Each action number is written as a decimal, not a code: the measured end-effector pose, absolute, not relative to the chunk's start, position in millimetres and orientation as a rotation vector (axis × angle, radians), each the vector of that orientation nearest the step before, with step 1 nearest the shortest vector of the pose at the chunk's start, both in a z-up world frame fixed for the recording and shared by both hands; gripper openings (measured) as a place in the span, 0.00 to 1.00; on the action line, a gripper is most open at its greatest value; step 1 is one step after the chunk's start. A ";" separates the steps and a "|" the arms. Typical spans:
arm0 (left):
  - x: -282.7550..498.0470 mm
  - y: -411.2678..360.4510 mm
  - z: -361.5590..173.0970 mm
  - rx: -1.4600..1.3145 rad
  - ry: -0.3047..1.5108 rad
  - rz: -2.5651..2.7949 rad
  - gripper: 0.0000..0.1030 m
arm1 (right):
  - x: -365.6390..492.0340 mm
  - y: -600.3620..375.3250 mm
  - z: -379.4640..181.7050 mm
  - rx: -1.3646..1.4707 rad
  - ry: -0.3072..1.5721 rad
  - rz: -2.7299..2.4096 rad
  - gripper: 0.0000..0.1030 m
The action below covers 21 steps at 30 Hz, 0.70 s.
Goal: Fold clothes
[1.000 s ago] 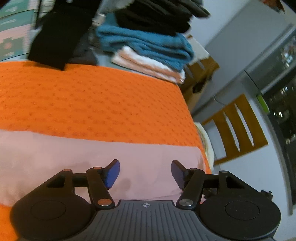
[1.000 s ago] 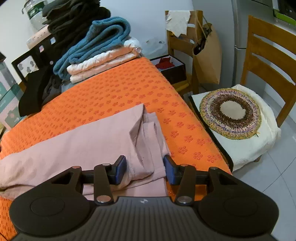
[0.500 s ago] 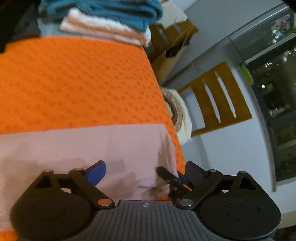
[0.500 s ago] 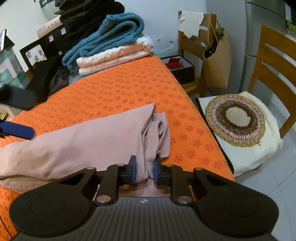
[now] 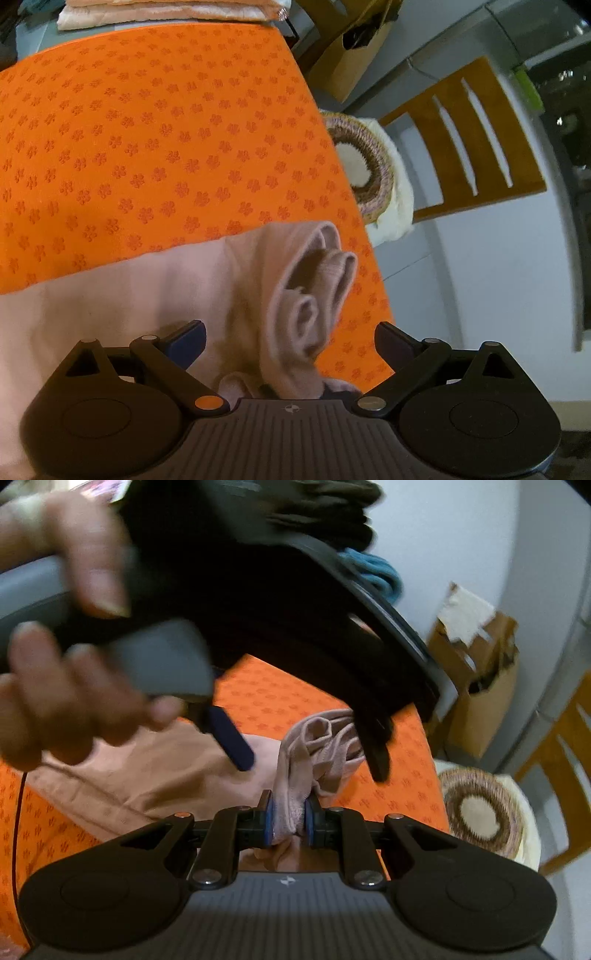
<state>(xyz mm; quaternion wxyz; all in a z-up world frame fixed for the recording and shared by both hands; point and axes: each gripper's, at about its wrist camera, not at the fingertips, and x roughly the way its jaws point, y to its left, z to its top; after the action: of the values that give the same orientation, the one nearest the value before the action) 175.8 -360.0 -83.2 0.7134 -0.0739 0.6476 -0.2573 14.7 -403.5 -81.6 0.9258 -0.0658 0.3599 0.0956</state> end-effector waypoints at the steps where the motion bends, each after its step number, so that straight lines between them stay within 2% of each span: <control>1: 174.8 -359.3 -83.8 -0.151 1.430 -0.566 0.94 | 14.3 -398.9 -79.9 -0.160 0.734 0.212 0.19; 3: 172.8 -357.7 -84.7 -0.125 1.421 -0.558 0.84 | 13.5 -390.3 -76.6 -0.205 0.726 0.245 0.19; 5: 170.3 -349.4 -83.8 -0.122 1.402 -0.545 0.48 | 12.2 -383.8 -72.7 -0.233 0.717 0.283 0.19; 6: 169.1 -344.3 -83.6 -0.125 1.389 -0.534 0.40 | 10.7 -381.8 -71.1 -0.245 0.711 0.301 0.19; 7: 167.9 -338.9 -83.3 -0.130 1.377 -0.524 0.25 | 10.4 -381.2 -69.2 -0.251 0.709 0.316 0.20; 11: 164.8 -301.7 -78.5 -0.253 1.356 -0.538 0.20 | 6.9 -394.5 -54.7 -0.193 0.707 0.430 0.29; 16: 159.5 -252.8 -63.1 -0.319 1.310 -0.528 0.20 | 1.3 -441.5 -26.8 0.185 0.721 0.624 0.40; 18: 157.4 -229.4 -60.6 -0.357 1.297 -0.522 0.20 | -2.6 -454.3 -22.4 0.265 0.721 0.627 0.51; 21: 154.7 -198.2 -65.9 -0.406 1.272 -0.470 0.21 | -8.4 -467.6 -19.9 0.311 0.725 0.595 0.53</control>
<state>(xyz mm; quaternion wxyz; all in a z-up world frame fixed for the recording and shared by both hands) 154.7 -198.2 -65.9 0.7598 -0.1866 0.5842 -0.2156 -8.4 -467.6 -19.9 0.8804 0.1493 0.3478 0.2856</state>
